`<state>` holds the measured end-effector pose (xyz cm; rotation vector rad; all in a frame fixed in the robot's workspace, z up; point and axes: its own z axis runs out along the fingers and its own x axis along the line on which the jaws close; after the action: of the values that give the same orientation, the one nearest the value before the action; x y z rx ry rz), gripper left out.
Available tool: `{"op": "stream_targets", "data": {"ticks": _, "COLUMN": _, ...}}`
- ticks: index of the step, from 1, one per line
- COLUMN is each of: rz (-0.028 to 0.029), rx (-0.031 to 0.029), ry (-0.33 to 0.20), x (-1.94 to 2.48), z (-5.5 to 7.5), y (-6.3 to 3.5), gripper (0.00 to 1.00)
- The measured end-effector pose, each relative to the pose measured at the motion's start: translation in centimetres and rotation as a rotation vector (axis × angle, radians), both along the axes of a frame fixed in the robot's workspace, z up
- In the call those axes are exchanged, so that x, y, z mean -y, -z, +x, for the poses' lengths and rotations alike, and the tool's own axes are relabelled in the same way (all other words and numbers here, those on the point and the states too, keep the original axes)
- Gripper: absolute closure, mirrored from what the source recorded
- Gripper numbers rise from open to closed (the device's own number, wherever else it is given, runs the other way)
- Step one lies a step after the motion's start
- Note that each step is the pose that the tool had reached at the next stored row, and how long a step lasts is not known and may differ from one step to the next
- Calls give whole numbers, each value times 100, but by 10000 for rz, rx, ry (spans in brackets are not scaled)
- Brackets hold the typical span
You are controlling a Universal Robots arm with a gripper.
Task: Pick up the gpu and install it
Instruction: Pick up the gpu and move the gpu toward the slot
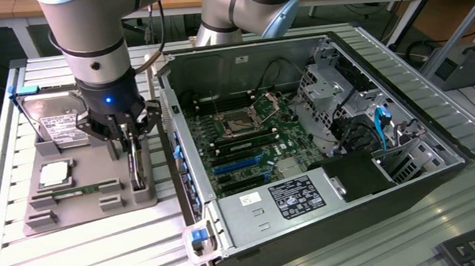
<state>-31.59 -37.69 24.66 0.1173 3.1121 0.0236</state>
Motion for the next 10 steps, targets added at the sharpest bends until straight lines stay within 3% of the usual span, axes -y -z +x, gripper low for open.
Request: {"op": "stream_targets", "data": {"ticks": 10, "rz": 0, "rx": 0, "ry": 0, "x": 0, "z": 0, "y": -32, "gripper": 73}}
